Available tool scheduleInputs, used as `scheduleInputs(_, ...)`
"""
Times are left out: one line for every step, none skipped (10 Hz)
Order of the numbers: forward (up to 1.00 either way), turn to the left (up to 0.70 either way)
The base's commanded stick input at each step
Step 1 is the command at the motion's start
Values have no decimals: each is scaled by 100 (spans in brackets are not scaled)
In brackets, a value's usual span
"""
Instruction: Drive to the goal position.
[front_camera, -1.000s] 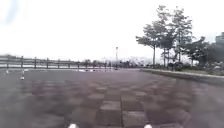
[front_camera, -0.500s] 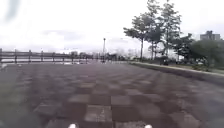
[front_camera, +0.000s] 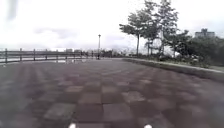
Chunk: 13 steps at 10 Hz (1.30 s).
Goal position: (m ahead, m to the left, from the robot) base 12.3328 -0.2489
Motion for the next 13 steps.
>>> scheduleInputs(85,1)
scheduleInputs(85,1)
scheduleInputs(85,1)
scheduleInputs(85,1)
scheduleInputs(85,1)
scheduleInputs(85,1)
scheduleInputs(85,1)
scheduleInputs(85,1)
scheduleInputs(85,1)
scheduleInputs(85,1)
scheduleInputs(85,1)
scheduleInputs(85,1)
scheduleInputs(85,1)
